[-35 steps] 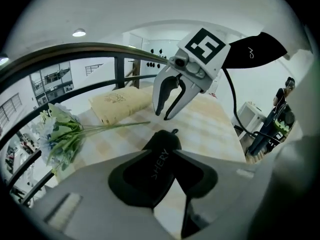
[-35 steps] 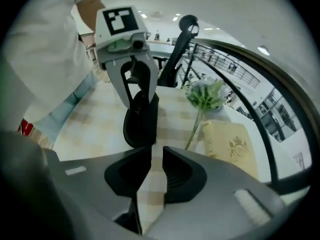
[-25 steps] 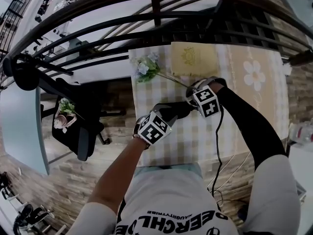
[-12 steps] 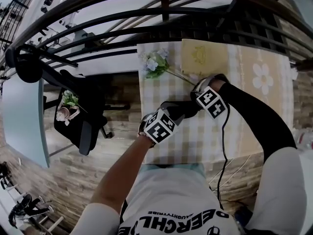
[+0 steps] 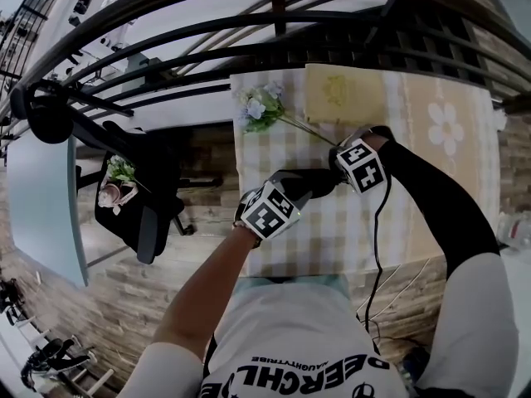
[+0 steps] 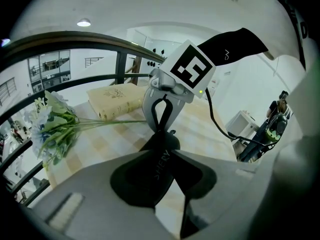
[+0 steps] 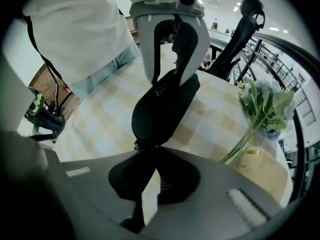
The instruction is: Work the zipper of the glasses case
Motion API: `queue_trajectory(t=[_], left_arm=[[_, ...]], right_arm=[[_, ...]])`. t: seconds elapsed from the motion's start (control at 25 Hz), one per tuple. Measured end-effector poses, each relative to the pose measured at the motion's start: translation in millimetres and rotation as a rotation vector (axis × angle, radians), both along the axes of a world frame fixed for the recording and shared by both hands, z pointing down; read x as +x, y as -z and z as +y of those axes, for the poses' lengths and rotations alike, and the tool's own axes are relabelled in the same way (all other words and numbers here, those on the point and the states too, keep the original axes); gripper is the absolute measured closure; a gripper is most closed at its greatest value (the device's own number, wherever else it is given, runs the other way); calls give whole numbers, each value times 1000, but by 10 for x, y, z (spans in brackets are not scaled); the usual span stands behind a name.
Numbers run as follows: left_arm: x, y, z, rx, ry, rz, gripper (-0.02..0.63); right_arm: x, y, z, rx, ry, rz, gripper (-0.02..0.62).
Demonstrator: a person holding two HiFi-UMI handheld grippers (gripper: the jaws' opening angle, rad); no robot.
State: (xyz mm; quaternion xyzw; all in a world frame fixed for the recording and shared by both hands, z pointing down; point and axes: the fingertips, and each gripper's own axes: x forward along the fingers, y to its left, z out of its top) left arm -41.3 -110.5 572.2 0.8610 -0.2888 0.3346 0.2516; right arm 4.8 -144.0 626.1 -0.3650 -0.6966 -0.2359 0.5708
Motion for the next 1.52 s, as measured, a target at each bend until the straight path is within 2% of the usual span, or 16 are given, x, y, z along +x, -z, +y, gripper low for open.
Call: queue_trajectory(t=[0.28, 0.72, 1.04, 1.36, 1.48, 1.52], left_arm=[[22, -19, 6, -3, -13, -8, 500], [40, -20, -5, -3, -32, -4, 502], [64, 15, -10, 14, -43, 6, 503], [79, -1, 24, 0, -60, -9, 505], [82, -6, 26, -1, -47, -5, 508], [59, -16, 13, -1, -34, -5, 540]], right_arm=[[42, 5, 28, 3, -62, -6, 566], [161, 31, 59, 32, -113, 56, 566], [194, 73, 98, -10, -216, 58, 568], [247, 85, 148, 60, -186, 85, 566], [300, 83, 177, 59, -186, 104, 566], [314, 69, 210, 48, -183, 112, 568]])
